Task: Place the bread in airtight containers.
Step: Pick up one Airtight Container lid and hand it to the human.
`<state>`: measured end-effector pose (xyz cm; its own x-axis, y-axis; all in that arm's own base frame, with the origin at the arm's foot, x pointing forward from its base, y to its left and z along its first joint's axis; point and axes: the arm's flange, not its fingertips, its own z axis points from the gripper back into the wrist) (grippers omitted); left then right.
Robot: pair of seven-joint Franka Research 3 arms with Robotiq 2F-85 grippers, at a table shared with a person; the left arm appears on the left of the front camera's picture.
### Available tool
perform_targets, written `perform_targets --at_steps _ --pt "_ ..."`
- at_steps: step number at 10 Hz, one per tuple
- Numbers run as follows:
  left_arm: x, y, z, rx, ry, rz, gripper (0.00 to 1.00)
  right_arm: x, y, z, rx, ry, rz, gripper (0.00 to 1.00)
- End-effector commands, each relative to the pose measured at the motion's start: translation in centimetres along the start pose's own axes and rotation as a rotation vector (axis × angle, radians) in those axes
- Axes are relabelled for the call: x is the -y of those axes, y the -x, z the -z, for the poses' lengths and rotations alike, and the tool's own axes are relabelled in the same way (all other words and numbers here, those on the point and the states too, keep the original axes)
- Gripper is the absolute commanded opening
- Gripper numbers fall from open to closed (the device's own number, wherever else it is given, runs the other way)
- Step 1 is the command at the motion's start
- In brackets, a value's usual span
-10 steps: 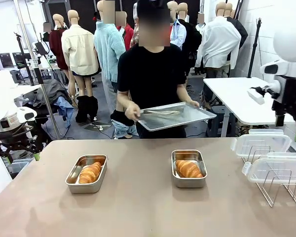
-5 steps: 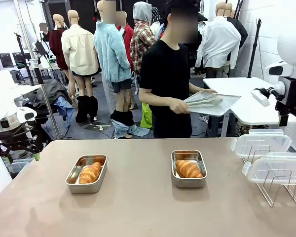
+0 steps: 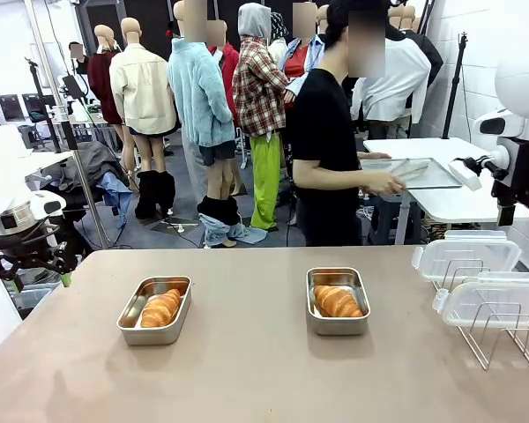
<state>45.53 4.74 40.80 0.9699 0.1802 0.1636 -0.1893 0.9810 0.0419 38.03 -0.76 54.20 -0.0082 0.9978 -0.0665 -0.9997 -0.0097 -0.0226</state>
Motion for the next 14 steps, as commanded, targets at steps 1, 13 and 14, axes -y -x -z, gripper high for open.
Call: perform_targets --at_steps 1,13,14 --pt "-0.17 0.14 -0.08 0.001 0.002 0.0 1.0 -0.06 0.01 -0.15 -0.001 -0.009 -0.002 1.0" --pt "-0.17 0.14 -0.08 0.001 0.002 0.0 1.0 -0.06 0.01 -0.15 -0.001 -0.009 -0.002 1.0" --pt "-0.17 0.14 -0.08 0.001 0.002 0.0 1.0 -0.06 0.01 -0.15 -0.001 -0.009 -0.002 1.0"
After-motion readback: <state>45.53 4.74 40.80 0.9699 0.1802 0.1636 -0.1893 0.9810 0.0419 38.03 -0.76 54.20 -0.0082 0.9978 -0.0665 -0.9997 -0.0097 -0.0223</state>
